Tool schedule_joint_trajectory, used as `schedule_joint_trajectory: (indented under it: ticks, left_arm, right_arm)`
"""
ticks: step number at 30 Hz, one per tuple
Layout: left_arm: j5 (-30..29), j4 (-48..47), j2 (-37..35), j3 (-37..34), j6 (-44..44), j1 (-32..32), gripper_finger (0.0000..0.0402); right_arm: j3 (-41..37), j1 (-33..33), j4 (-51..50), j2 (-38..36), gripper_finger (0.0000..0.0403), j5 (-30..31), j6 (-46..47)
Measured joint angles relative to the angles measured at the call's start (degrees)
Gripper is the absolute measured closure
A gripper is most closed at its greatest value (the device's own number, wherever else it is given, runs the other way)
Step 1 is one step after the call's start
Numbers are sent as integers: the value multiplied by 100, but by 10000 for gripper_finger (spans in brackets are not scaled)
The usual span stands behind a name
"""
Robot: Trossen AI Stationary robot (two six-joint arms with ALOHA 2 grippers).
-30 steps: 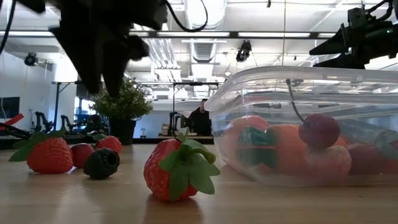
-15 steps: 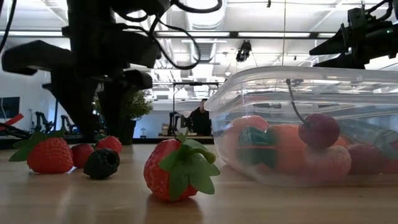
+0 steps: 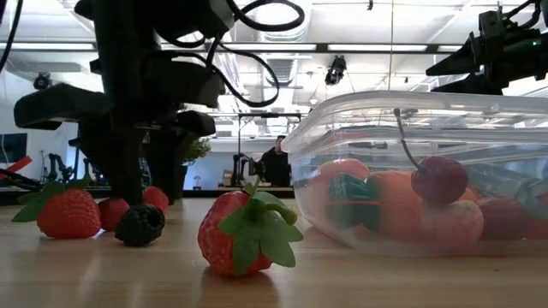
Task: Pick and placing Produce into tupperware
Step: Put the red strawberry into the transparent container
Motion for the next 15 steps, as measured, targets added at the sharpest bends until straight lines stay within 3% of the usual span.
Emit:
schedule_joint_trajectory:
  ticks: [15]
  left_arm:
    - [111, 7, 0, -84, 2, 115, 229]
  right_arm:
    - [0, -1, 0, 0, 154, 0, 0]
